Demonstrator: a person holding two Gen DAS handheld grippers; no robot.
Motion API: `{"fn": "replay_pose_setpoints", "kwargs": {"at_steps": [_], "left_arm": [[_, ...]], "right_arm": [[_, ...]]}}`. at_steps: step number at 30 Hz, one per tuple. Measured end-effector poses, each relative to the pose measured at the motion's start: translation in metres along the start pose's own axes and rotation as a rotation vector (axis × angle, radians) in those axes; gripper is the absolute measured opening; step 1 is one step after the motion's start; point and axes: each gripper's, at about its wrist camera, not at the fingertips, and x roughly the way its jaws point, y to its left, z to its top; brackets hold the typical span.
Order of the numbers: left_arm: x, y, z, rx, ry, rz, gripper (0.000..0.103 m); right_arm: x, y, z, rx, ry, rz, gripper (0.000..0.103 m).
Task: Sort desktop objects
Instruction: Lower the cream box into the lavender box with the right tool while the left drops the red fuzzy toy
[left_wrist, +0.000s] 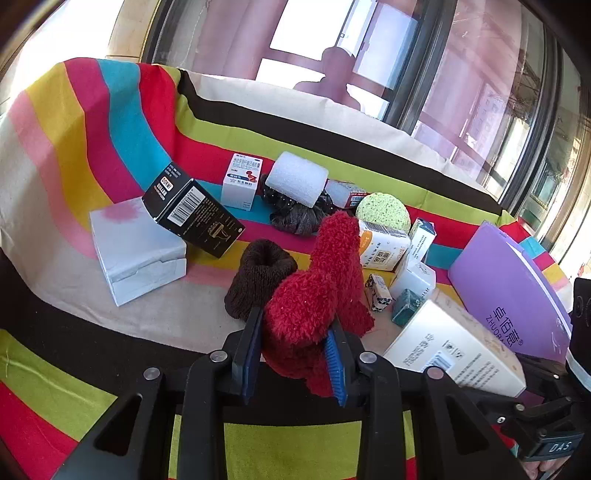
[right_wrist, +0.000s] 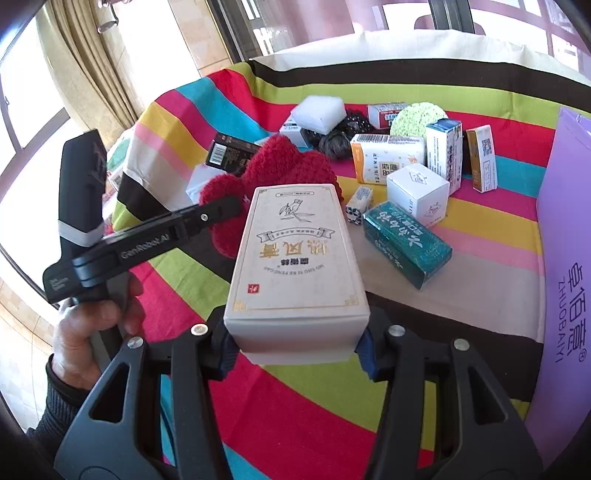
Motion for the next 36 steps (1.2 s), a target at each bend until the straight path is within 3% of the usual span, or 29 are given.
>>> {"fn": "replay_pose_setpoints", "kwargs": {"at_steps": [6,14,20,23,30,36], "left_arm": [[-0.015,-0.004,-0.010,-0.026,-0.029,-0.031,0.030],[-0.049,-0.029,0.004,-0.019,-0.098,-0.076,0.029],[-0.085,-0.080,0.016,0.035,-0.176,-0.174,0.029],[-0.095,-0.117,0.017,0.074,-0.189,-0.241,0.029],[-0.075,-0.215,0.000,0.195,-0.101,-0.365,0.030],[-0.068,-0.278,-0.032,0.351,-0.049,-0.397,0.030]], "right_arm": [[-0.030,-0.002,-0.001,0.021,-0.061,-0.001,0.054],[-0.105,-0.012,-0.001,0.088,-0.237,0.013,0.054],[-0.162,-0.043,-0.014,0.165,-0.346,-0.107,0.054],[-0.188,-0.067,-0.025,0.209,-0.377,-0.218,0.054],[-0.220,-0.119,-0.052,0.328,-0.394,-0.404,0.054],[-0.233,-0.138,-0.071,0.361,-0.382,-0.491,0.055]]}}
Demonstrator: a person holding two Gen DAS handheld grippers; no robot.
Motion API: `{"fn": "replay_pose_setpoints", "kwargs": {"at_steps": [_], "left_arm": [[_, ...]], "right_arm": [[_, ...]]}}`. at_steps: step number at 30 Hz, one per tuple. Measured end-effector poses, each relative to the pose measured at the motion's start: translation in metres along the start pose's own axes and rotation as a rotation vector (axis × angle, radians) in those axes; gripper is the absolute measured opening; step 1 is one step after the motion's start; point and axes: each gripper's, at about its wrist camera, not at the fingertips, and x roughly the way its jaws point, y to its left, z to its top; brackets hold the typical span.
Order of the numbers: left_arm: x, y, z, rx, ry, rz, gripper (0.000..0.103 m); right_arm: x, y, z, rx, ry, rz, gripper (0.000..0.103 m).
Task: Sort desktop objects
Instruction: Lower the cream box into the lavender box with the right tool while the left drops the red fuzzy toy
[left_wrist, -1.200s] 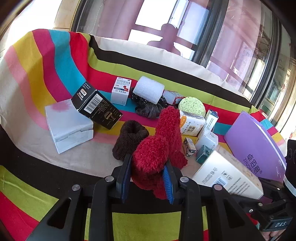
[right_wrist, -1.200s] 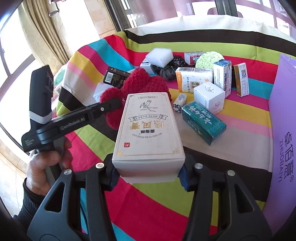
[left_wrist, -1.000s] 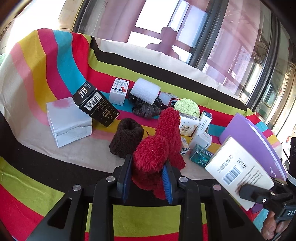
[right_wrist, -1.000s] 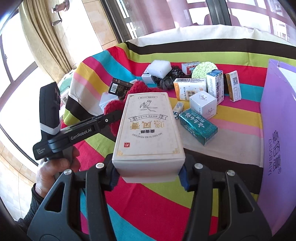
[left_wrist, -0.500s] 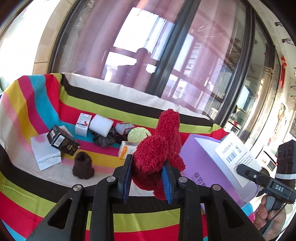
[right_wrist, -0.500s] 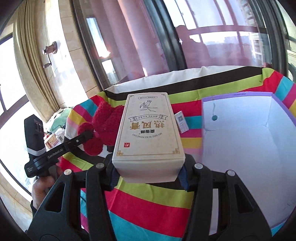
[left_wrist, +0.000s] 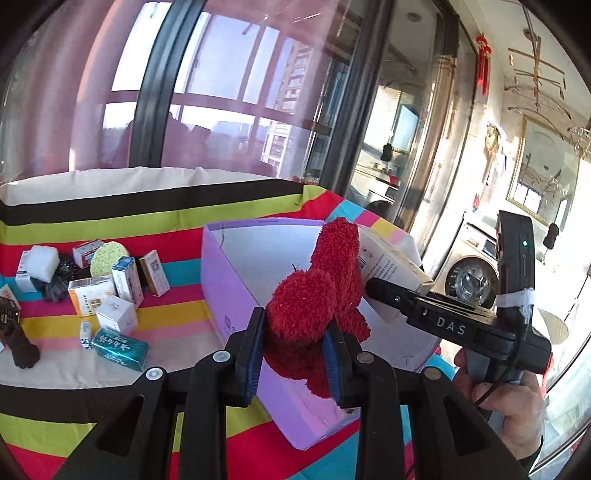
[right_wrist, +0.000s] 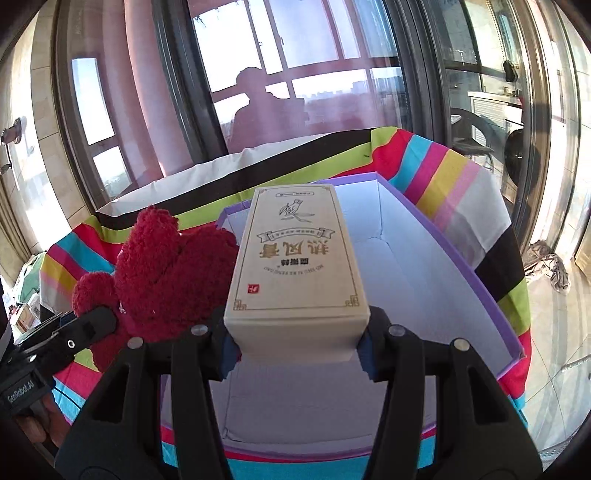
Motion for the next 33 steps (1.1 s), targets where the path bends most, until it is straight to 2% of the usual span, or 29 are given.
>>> {"fn": "replay_pose_setpoints", "kwargs": {"at_steps": [5,11,14,16,18,26,33], "left_arm": [[0.017,-0.023,-0.009,0.055,0.045,-0.019,0.030],[0.027,-0.024,-0.014,0.056,0.079,-0.029,0.033],[0.029,-0.022,-0.015,0.046,0.082,-0.043,0.045],[0.027,-0.024,-0.015,0.055,0.073,-0.032,0.055],[0.023,-0.023,-0.014,0.051,0.047,-0.010,0.073],[0.001,0.002,-0.010,-0.005,-0.022,0.008,0.074],[-0.020,0.057,-0.021,-0.084,-0.056,0.101,0.074]], "right_arm": [[0.004,-0.020,-0.007,0.035,0.021,-0.036,0.056],[0.007,-0.035,-0.010,0.058,0.036,-0.046,0.057],[0.006,-0.033,-0.013,0.055,0.036,-0.051,0.059],[0.005,-0.031,-0.014,0.062,0.038,-0.042,0.064],[0.002,-0.028,-0.014,0.061,0.031,-0.036,0.075],[-0.010,-0.013,-0.014,0.051,0.006,-0.025,0.076],[-0.014,0.014,-0.013,0.015,-0.012,0.024,0.078]]}}
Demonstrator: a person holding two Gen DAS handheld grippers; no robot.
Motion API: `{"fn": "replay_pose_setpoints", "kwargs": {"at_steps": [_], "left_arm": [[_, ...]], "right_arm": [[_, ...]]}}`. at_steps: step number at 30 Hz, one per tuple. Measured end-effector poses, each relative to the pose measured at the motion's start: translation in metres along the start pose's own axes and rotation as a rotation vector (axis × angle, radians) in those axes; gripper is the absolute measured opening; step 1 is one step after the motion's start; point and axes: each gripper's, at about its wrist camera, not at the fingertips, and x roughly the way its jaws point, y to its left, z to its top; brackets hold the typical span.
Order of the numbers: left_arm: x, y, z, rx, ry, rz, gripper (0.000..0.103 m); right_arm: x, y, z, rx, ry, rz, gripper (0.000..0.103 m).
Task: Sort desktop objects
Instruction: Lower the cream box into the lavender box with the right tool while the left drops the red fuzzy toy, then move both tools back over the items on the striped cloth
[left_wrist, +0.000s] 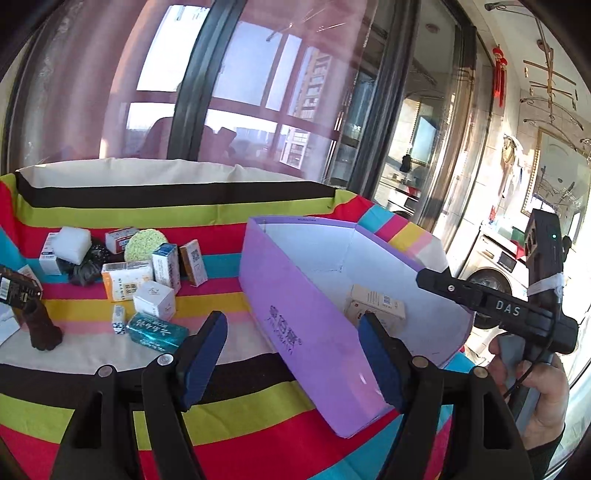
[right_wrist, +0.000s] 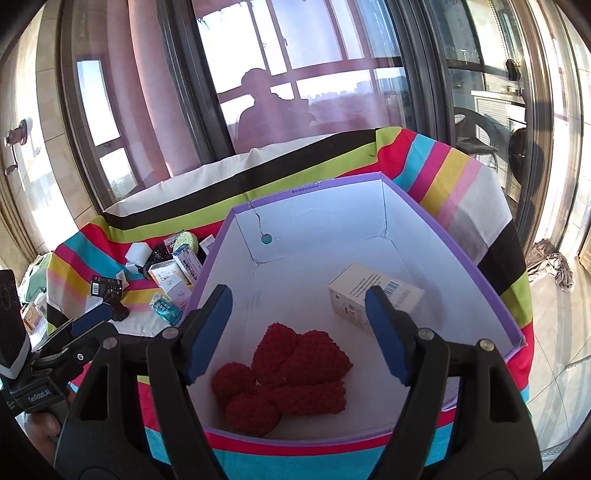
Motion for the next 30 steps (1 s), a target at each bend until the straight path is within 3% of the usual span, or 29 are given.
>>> {"fn": "replay_pose_setpoints", "kwargs": {"at_steps": [8,13,22,27,30], "left_arm": [[-0.039,0.117,-0.015,-0.254,-0.062,0.183,0.074],[-0.063,0.169,-0.025,-0.372,-0.100,0.267,0.074],[-0.077,0.205,-0.030,-0.460,-0.128,0.296,0.074],[-0.076,0.227,-0.030,-0.508,-0.129,0.295,0.074],[-0.076,0.246,-0.025,-0.545,-0.133,0.288,0.074]], "right_arm": [[-0.003,0.043,0.000,-0.052,-0.024,0.084,0.080],[0.005,0.083,-0.005,-0.137,-0.015,0.146,0.080],[0.046,0.169,-0.031,-0.341,0.070,0.251,0.080],[0.096,0.200,-0.048,-0.406,0.156,0.292,0.080],[0.130,0.208,-0.055,-0.413,0.216,0.273,0.080]]}}
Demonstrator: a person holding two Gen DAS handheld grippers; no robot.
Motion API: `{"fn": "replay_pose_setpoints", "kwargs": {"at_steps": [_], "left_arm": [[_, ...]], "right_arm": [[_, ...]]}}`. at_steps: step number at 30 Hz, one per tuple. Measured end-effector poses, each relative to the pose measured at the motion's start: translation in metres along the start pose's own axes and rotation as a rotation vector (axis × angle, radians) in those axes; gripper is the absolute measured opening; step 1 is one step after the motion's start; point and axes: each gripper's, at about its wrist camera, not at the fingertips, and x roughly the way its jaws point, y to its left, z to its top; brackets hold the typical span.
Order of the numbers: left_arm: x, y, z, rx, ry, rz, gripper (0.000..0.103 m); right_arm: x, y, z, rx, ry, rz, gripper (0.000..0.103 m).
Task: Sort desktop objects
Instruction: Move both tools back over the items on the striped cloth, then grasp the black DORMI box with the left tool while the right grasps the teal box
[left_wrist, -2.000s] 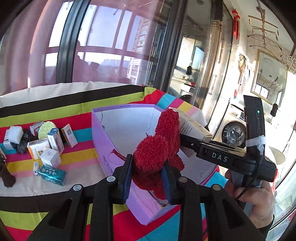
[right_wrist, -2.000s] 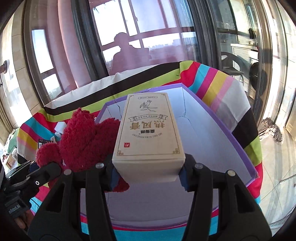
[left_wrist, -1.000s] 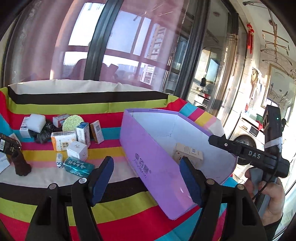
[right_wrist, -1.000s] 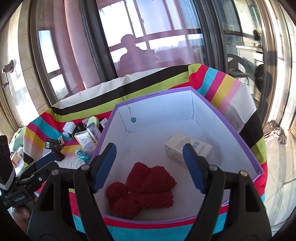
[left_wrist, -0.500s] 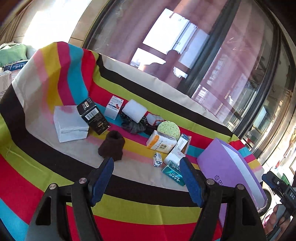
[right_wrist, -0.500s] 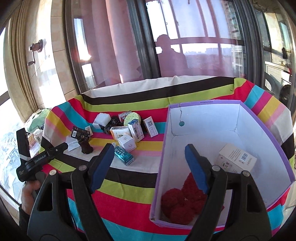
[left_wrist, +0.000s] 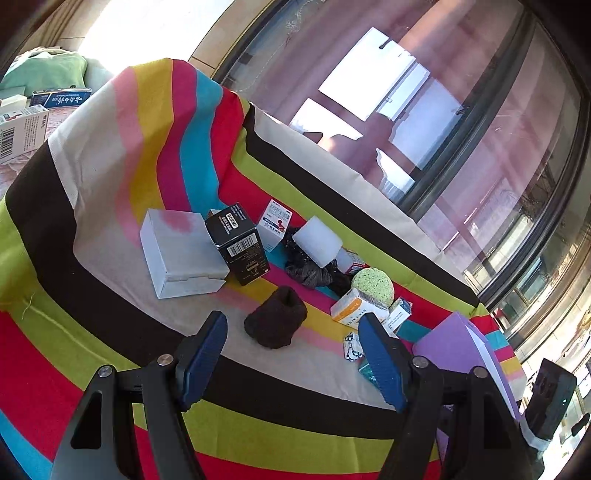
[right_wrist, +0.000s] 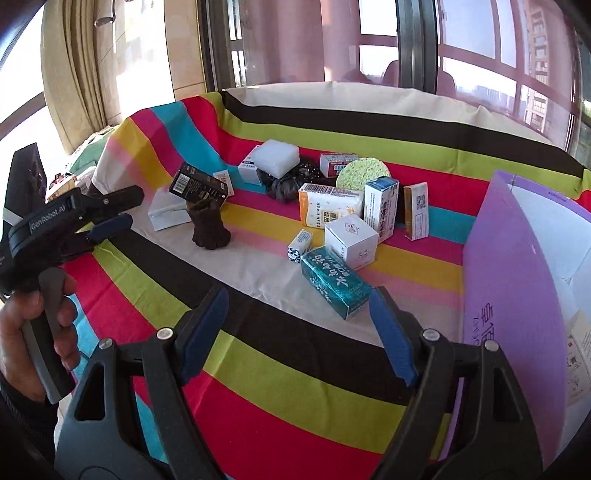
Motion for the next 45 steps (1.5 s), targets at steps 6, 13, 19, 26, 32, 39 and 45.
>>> {"fn": "replay_pose_setpoints", "kwargs": {"at_steps": [6,13,19,26,32,39,45], "left_arm": [[0.025,0.026,0.032,-0.120,0.014,-0.022,0.074],[0.060,0.041,0.059,-0.226,0.040,0.002,0.074],[0.086,0.044,0.063,-0.250,0.075,0.050,0.074],[0.095,0.042,0.063,-0.222,0.117,0.091,0.041],[0.076,0.033,0.057,-0.177,0.080,0.100,0.040],[0.050,0.019,0.053,-0.123,0.016,0.104,0.040],[0.034,0.007,0.047,-0.094,0.000,0.088,0.040]], "right_arm": [[0.045,-0.013,0.005,0.021,0.079,-0.031,0.080],[0.066,-0.024,0.008,0.036,0.129,-0.020,0.080],[0.078,-0.028,0.004,0.043,0.156,-0.001,0.080],[0.082,-0.029,0.001,0.048,0.173,0.044,0.052],[0.081,-0.025,-0.001,0.062,0.172,0.099,0.043],[0.077,-0.019,-0.004,0.068,0.169,0.144,0.042],[0.072,-0.016,-0.010,0.054,0.172,0.157,0.043]]}}
